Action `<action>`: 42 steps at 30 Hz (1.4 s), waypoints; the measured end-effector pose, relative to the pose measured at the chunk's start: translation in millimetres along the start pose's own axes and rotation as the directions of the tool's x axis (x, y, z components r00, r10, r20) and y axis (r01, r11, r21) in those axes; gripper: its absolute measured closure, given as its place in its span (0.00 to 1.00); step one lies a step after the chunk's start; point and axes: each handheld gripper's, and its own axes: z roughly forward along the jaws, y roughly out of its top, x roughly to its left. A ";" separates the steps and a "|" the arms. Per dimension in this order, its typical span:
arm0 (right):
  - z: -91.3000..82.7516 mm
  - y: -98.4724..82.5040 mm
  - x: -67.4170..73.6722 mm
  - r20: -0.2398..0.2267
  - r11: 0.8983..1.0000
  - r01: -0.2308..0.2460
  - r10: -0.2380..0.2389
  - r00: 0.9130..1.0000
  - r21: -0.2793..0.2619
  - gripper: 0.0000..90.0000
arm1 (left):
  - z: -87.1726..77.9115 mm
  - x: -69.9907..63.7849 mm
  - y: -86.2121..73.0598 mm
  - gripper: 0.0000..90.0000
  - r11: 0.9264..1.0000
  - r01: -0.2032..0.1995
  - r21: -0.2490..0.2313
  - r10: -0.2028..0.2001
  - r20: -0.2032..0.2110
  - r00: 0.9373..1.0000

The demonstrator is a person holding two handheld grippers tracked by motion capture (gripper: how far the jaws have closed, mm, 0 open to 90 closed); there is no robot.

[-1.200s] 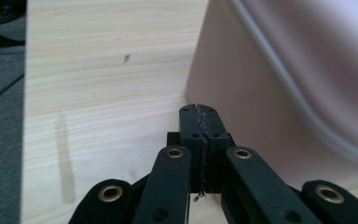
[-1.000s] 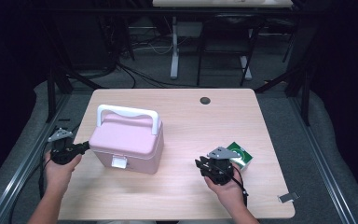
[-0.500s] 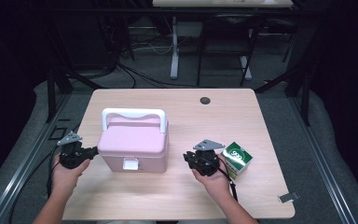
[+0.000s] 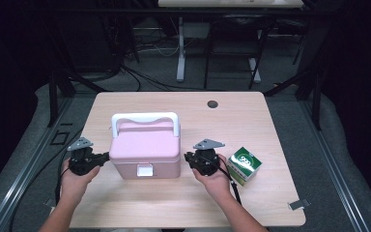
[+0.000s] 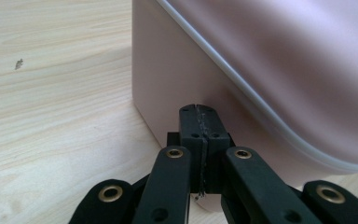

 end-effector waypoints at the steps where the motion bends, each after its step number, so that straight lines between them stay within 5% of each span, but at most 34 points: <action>1: 0.7 1.4 -0.5 -0.001 1.000 -0.006 0.006 1.000 -0.007 0.90 | 0.6 -2.6 0.5 1.00 1.000 0.003 -0.004 -0.003 0.006 1.000; 6: 2.2 3.5 -3.1 0.013 1.000 0.000 0.000 1.000 -0.004 0.93 | 0.6 -9.2 2.3 1.00 1.000 0.003 -0.001 -0.003 0.011 1.000; 9: 2.2 3.0 -3.7 -0.026 1.000 0.006 -0.006 1.000 0.002 1.00 | 1.0 -12.3 2.7 1.00 1.000 -0.016 0.003 0.016 0.005 1.000; 14: -0.3 0.1 3.6 0.028 0.997 0.060 -0.061 0.998 0.038 1.00 | 0.8 -16.0 2.4 1.00 0.999 -0.032 0.008 0.032 0.000 0.999; 18: -5.7 -2.8 5.5 0.039 0.998 0.053 -0.055 0.998 0.039 1.00 | 0.9 -19.2 1.8 1.00 0.999 -0.046 0.013 0.046 0.005 0.999; 22: -16.3 -8.8 5.5 0.012 0.998 0.041 -0.041 0.999 0.044 1.00 | 0.5 -28.9 0.8 1.00 0.998 -0.063 0.025 0.063 0.006 0.998; 30: -41.6 -23.1 8.1 0.035 0.996 0.046 -0.049 0.998 0.071 1.00 | -0.1 -46.7 -2.6 1.00 0.995 -0.092 0.045 0.091 0.033 0.995; 42: -84.3 -51.2 8.3 0.050 0.996 0.024 -0.028 0.998 0.082 1.00 | -1.8 -84.8 -13.1 1.00 0.984 -0.161 0.070 0.153 0.111 0.982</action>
